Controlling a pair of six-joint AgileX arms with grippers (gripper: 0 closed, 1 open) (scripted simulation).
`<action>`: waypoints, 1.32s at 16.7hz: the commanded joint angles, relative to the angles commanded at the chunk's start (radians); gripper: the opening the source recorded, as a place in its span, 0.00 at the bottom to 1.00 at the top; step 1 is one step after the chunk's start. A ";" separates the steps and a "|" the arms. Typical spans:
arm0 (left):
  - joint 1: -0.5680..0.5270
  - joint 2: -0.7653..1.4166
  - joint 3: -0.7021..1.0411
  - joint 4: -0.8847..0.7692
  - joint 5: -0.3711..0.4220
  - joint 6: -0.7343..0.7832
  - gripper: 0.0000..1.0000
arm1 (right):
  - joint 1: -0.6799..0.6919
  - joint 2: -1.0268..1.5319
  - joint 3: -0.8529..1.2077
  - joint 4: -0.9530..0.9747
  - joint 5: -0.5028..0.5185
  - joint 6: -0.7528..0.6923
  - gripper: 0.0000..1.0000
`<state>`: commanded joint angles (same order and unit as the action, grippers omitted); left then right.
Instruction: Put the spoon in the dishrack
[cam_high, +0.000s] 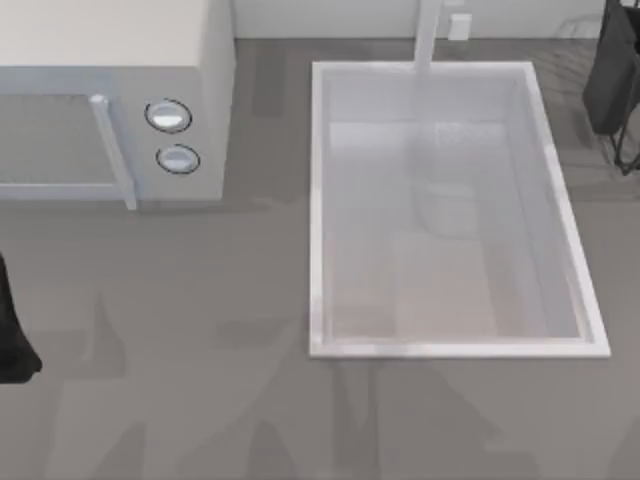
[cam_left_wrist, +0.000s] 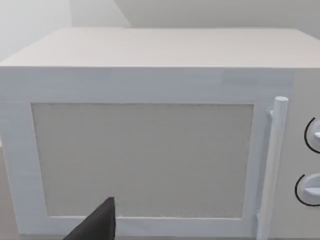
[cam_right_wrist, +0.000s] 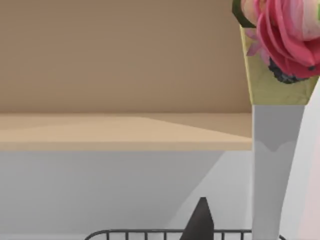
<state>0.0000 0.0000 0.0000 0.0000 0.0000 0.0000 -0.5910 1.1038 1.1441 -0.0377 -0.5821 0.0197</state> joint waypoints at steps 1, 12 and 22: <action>0.000 0.000 0.000 0.000 0.000 0.000 1.00 | 0.016 0.050 -0.005 0.053 0.017 0.001 0.00; 0.000 0.000 0.000 0.000 0.000 0.000 1.00 | 0.257 0.646 -0.147 0.806 0.278 -0.004 0.00; 0.000 0.000 0.000 0.000 0.000 0.000 1.00 | 0.284 0.693 -0.165 0.861 0.305 -0.003 0.23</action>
<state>0.0000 0.0000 0.0000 0.0000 0.0000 0.0000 -0.3068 1.7970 0.9786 0.8231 -0.2772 0.0162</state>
